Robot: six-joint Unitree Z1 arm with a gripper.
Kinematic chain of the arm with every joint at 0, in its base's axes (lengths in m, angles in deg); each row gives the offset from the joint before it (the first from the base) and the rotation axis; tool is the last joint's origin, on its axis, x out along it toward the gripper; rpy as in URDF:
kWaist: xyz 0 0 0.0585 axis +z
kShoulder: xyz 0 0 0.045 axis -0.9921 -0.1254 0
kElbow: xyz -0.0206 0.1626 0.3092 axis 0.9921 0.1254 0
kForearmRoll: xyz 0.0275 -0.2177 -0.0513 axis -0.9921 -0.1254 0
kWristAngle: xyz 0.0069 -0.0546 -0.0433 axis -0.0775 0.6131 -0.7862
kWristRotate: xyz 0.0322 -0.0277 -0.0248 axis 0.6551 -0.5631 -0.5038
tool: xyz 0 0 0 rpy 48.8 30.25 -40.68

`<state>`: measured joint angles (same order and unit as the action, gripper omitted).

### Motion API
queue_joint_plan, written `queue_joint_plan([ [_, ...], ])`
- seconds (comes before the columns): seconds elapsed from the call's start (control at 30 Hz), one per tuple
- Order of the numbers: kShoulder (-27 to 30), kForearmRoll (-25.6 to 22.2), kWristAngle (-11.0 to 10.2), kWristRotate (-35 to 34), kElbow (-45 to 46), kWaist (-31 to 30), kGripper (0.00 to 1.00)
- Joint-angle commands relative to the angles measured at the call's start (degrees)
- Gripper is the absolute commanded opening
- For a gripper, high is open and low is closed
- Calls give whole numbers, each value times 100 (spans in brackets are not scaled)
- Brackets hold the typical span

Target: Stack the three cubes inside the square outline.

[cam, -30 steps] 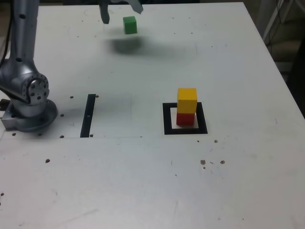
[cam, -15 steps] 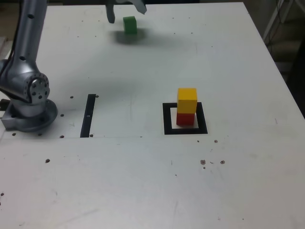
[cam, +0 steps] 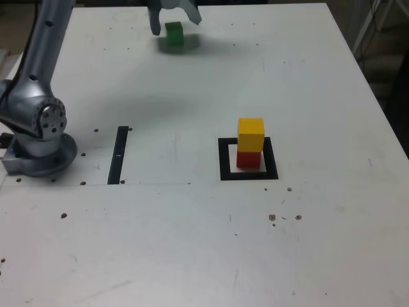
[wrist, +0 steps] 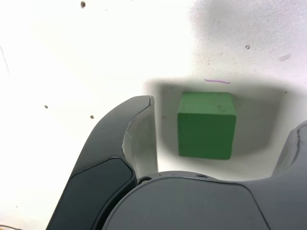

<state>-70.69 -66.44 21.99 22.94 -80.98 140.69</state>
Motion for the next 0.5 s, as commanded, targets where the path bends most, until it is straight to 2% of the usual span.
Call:
queue_joint_plan([
  [0.0,-102,-41,13,17,-27,11,92],
  [0.27,-272,-100,30,13,-34,8,85],
  [0.47,-250,-113,40,-60,-41,-1,68],
])
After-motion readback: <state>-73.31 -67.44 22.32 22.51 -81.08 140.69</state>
